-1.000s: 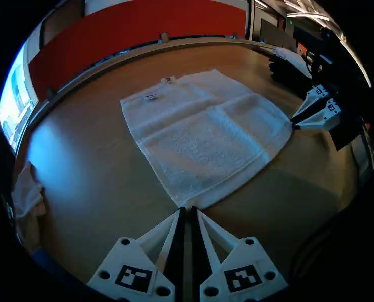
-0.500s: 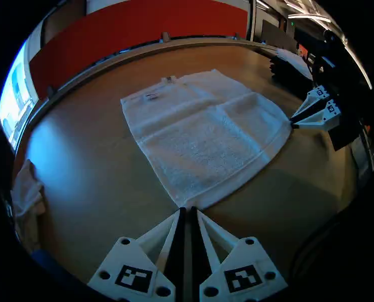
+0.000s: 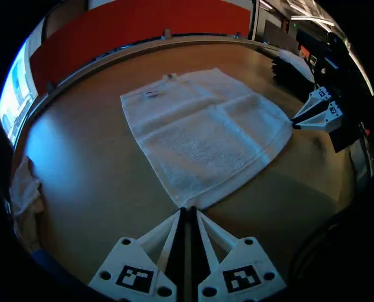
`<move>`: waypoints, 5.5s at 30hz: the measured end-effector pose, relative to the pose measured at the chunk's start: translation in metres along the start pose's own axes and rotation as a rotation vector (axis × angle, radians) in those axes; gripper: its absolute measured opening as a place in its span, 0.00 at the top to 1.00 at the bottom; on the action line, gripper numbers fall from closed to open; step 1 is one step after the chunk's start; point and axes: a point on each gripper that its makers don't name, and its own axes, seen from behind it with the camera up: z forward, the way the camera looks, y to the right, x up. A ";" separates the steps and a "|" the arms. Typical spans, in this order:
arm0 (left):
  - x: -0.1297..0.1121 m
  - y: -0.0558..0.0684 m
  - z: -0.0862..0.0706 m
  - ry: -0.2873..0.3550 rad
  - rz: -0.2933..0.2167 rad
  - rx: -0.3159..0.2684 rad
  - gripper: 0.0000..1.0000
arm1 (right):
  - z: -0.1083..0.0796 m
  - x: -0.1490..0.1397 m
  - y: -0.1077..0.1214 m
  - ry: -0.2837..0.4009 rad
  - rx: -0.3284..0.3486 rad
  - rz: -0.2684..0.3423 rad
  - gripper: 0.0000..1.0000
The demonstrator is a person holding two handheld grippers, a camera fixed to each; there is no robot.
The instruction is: Fold towel
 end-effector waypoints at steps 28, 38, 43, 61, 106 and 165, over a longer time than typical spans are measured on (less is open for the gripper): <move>0.034 -0.001 -0.047 0.047 -0.102 0.000 0.95 | -0.049 0.056 0.006 0.112 -0.013 -0.005 0.93; 0.050 0.002 -0.086 0.081 -0.126 0.005 0.95 | -0.080 0.082 0.004 0.153 -0.011 -0.007 0.93; 0.058 0.003 -0.101 0.095 -0.140 0.003 0.95 | -0.094 0.088 0.002 0.161 -0.009 -0.006 0.94; 0.062 0.017 -0.120 0.103 -0.168 -0.012 0.95 | -0.112 0.088 -0.008 0.155 0.009 0.007 0.94; 0.117 -0.045 -0.020 0.145 -0.161 0.033 0.95 | -0.015 0.091 0.057 0.071 -0.023 0.133 0.94; 0.127 -0.095 0.039 0.144 -0.201 0.177 0.14 | 0.039 0.106 0.124 0.081 -0.264 0.274 0.00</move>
